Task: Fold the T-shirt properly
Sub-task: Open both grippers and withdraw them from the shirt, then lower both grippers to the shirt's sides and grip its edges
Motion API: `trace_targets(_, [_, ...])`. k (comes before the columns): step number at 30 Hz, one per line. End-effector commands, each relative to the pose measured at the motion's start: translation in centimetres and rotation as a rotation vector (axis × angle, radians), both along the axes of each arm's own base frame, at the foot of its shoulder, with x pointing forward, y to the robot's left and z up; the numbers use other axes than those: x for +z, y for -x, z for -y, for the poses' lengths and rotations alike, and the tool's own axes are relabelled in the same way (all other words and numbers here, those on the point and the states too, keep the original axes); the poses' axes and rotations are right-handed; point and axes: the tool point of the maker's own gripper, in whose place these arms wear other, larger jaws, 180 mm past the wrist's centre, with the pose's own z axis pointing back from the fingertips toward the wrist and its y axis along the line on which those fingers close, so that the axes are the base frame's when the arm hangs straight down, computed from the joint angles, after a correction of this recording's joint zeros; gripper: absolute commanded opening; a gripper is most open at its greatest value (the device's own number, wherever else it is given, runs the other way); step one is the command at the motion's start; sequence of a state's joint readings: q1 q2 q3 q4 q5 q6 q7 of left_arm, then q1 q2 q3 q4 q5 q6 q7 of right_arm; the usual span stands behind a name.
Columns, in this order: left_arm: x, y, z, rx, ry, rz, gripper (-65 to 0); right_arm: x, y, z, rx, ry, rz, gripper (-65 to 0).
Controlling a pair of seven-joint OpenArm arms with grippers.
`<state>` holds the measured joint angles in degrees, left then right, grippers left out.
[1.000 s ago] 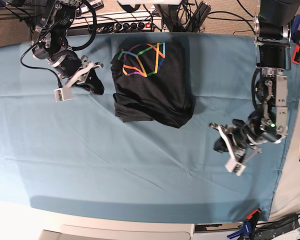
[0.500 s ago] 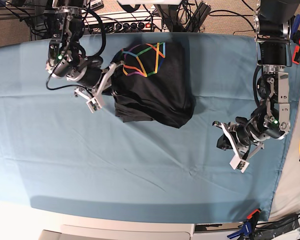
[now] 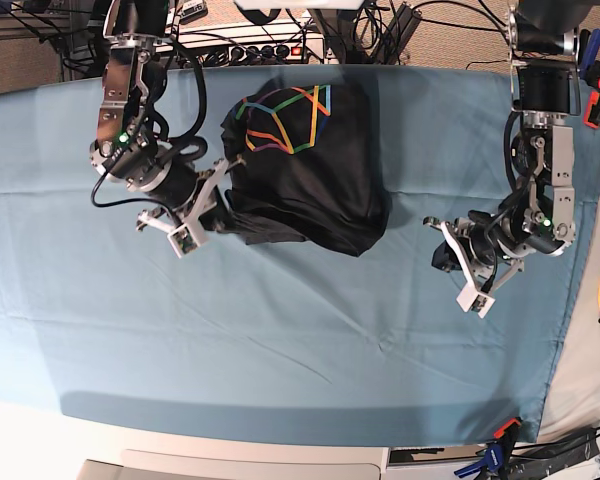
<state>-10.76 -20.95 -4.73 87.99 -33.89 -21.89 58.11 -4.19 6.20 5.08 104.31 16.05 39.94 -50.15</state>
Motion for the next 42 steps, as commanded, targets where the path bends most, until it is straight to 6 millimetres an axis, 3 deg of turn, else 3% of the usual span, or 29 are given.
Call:
trace_targets(1, [1.5,-1.0,-0.1,0.001,0.015,0.053,-65.0,1.6,-1.2,-0.1,0.003,-0.02,0.065,-65.0])
trace_targets(10, [-0.2,0.8,0.0,-0.006,0.014,0.006,-65.0,-3.1,-6.8,1.8,-0.062,-0.042,-0.018,-65.0])
trace_targets(12, [-0.5,1.1,0.0,-0.006,0.014,-0.003,-65.0,-2.2,-8.1,1.8,-0.064,-0.049,0.001,-65.0])
trace_targets(16, [-1.0,1.5,0.0,-0.006,0.014,-0.015,-65.0,1.5,-9.8,0.9,-0.047,-0.117,0.039,-65.0])
trace_targets(18, [-1.1,1.7,0.0,-0.006,0.014,-0.02,-65.0,3.1,-9.2,-0.9,-0.001,-0.24,-0.007,-65.0])
trace_targets(21, [-1.3,1.9,0.0,-0.005,0.014,-0.025,-65.0,4.7,-6.2,-4.5,0.145,-0.458,-0.148,-65.0])
trace_targets(23, [-1.5,2.1,0.0,-0.005,0.014,-0.03,-65.0,4.5,-3.8,-5.8,0.238,-0.509,-0.255,-65.0])
trace_targets(26, [-2.0,2.6,0.0,-0.005,0.014,-0.045,-65.0,6.1,-2.4,-7.1,0.297,-0.676,-0.254,-65.0])
trace_targets(29, [-2.3,3.0,0.0,-0.005,0.015,-0.056,-65.0,6.1,-0.9,-6.9,0.308,-0.763,-0.276,-65.0])
trace_targets(36, [-2.4,3.1,0.4,-0.007,0.026,-0.058,-65.0,3.7,0.7,-4.3,0.261,-0.694,-0.338,-65.0])
trace_targets(42, [-2.2,3.1,0.8,-0.009,0.049,-0.057,-65.0,1.5,0.8,-3.0,0.221,-0.566,-0.375,-65.0])
